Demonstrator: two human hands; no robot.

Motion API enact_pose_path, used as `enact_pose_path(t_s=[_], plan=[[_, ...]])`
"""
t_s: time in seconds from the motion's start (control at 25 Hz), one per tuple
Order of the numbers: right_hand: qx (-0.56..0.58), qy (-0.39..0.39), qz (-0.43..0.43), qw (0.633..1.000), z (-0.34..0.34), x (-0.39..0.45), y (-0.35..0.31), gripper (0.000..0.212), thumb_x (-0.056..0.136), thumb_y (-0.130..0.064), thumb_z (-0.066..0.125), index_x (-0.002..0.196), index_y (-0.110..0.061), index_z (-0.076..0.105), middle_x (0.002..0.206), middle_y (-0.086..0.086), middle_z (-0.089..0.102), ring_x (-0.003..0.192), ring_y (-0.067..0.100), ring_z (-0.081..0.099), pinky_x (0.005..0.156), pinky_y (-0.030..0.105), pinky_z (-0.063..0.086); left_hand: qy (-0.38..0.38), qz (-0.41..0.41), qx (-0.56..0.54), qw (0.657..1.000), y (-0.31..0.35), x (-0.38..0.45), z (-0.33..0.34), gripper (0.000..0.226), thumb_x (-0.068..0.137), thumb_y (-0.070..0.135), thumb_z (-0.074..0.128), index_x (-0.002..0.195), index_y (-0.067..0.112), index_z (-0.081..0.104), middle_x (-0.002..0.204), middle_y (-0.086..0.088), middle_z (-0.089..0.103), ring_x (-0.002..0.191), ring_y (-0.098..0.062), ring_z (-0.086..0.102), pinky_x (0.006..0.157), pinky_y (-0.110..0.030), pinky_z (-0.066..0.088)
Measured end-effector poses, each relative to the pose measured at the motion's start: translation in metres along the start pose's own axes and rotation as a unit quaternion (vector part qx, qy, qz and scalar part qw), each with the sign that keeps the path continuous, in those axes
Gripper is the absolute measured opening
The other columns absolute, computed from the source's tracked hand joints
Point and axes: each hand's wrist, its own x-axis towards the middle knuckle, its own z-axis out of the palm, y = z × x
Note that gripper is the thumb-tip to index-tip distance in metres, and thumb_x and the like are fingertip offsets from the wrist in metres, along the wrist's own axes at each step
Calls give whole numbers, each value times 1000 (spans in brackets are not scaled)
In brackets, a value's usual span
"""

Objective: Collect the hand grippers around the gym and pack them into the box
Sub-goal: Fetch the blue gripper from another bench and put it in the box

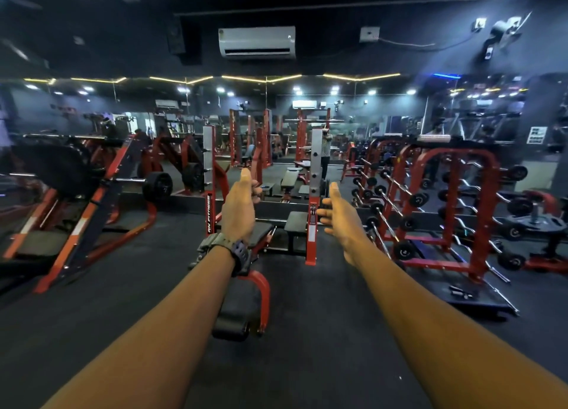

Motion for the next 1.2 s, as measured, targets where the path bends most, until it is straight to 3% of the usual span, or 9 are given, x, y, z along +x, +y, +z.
enact_pose_path(t_s=[0.16, 0.28, 0.36, 0.56, 0.8, 0.96, 1.2], plan=[[14, -20, 0, 1000, 8, 78, 22, 74, 93, -72, 29, 130, -15, 59, 116, 6, 69, 107, 21, 64, 102, 47, 50, 2, -14, 5, 1000, -40, 61, 28, 62, 77, 77, 33, 91, 25, 63, 96, -1, 65, 93, -22, 59, 106, -55, 44], [23, -39, 6, 999, 25, 151, 52, 67, 95, -70, 31, 124, -17, 60, 117, 8, 68, 104, 20, 63, 97, 42, 52, 27, -16, 13, 999, -81, 125, 39, 69, 71, 82, 33, 94, 25, 64, 99, 0, 68, 94, -21, 61, 90, -45, 45], [27, -53, 16, 998, 36, 197, 70, 69, 95, -69, 31, 128, -15, 58, 120, 8, 66, 107, 21, 62, 95, 39, 50, 36, -21, 10, 999, -108, 167, 42, 74, 69, 83, 34, 97, 22, 66, 101, -2, 69, 95, -20, 61, 87, -39, 44], [39, -66, 39, 996, 60, 338, 94, 74, 93, -71, 32, 130, -13, 58, 115, 7, 67, 97, 17, 62, 81, 33, 48, 51, -40, 18, 998, -178, 287, 78, 54, 96, 63, 32, 97, 20, 65, 103, -6, 66, 94, -20, 58, 97, -46, 46], [54, -91, 45, 993, 75, 491, 137, 70, 95, -69, 32, 130, -13, 57, 118, 9, 67, 99, 20, 63, 84, 34, 50, 50, -46, 30, 997, -254, 402, 142, 53, 99, 58, 31, 101, 17, 64, 106, -9, 66, 93, -20, 57, 90, -40, 45], [52, -118, 55, 990, 77, 611, 183, 69, 96, -69, 30, 128, -14, 58, 118, 8, 67, 112, 25, 64, 96, 41, 51, 71, -60, 42, 995, -315, 485, 197, 49, 99, 56, 31, 96, 20, 63, 106, -8, 65, 94, -19, 57, 86, -36, 43], [50, -150, 71, 985, 84, 779, 222, 69, 95, -70, 30, 125, -16, 60, 103, 1, 67, 99, 20, 64, 92, 40, 52, 128, -71, 45, 988, -377, 617, 259, 57, 97, 59, 34, 105, 13, 66, 104, -7, 68, 84, -13, 62, 76, -28, 46]])
